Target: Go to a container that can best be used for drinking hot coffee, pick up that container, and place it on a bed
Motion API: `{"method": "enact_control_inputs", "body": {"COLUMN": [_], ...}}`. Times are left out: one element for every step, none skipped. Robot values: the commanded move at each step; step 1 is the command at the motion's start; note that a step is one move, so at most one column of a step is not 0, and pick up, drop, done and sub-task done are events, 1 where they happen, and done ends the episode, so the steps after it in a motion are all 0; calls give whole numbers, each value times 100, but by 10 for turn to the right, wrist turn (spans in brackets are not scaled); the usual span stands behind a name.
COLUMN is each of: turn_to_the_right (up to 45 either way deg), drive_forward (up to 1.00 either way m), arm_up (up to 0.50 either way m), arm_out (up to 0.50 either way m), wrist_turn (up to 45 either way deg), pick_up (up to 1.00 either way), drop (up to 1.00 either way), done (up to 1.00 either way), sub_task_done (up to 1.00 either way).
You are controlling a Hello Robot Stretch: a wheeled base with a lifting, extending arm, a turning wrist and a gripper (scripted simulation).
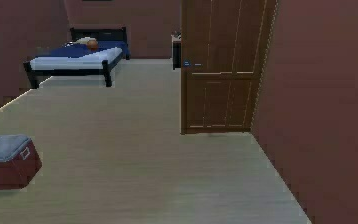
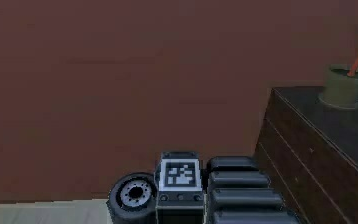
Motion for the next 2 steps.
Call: {"method": "enact_control_inputs", "body": {"turn_to_the_right": [-150,0], "drive_forward": [0,100], "arm_up": [0,0], "arm_out": [0,0], "wrist_turn": [0,0], "pick_up": [0,0], "drop": [0,0], "done": [0,0], "sub_task_done": [0,0]}}
